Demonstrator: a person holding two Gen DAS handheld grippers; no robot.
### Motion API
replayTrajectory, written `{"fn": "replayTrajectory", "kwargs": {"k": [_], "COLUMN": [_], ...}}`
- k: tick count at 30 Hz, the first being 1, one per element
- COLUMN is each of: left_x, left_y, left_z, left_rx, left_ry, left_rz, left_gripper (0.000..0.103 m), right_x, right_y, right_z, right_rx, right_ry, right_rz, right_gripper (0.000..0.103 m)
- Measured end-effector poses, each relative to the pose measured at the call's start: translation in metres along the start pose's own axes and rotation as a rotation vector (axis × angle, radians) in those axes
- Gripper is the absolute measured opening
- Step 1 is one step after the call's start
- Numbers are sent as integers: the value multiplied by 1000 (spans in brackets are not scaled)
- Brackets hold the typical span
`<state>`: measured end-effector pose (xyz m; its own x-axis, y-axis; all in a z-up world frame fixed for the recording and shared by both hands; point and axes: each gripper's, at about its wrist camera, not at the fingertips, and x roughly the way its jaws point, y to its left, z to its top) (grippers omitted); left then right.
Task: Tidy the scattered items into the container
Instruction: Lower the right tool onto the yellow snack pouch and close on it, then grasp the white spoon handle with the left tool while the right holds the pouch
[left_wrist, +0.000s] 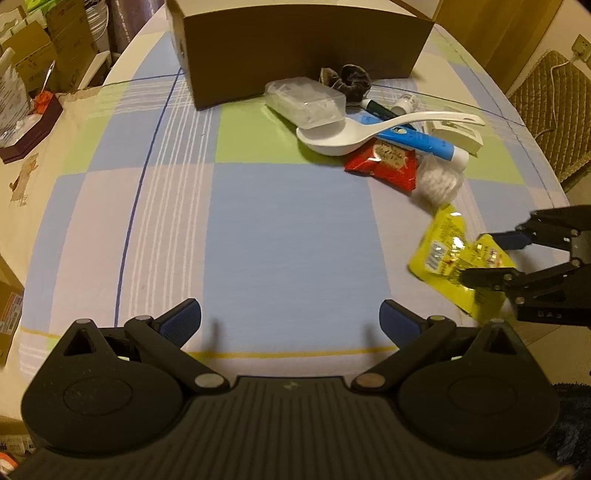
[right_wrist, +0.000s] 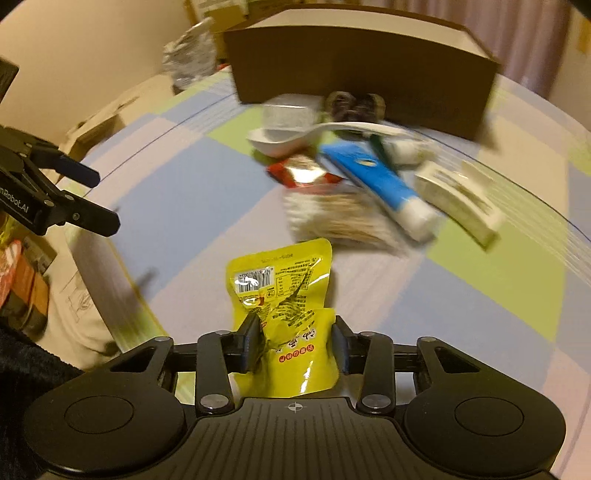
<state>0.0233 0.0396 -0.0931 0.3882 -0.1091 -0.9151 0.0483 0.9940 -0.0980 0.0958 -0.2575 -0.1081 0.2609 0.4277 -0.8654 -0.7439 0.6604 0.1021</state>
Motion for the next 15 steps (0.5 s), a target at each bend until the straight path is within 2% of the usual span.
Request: {"fn": "replayTrajectory", "kwargs": {"k": [3,9,15], "left_x": [1,6,6], "left_y": [-5,-19,-30], "left_z": [3,9,15], "left_rx": [11,39,78], "left_ry": [1,-2,-76], "left_rz": [-7,-21,-1], "left_gripper": [101,101,96], "right_x": [-5,1,-15], "right_y": [-7,-21,-41], "right_z": [-7,-15,-24], "right_rx": [32,118,127], "right_ry": [8,-16,-26], "right_rz": [-15,25,-27], "right_gripper": [42,41,41]}}
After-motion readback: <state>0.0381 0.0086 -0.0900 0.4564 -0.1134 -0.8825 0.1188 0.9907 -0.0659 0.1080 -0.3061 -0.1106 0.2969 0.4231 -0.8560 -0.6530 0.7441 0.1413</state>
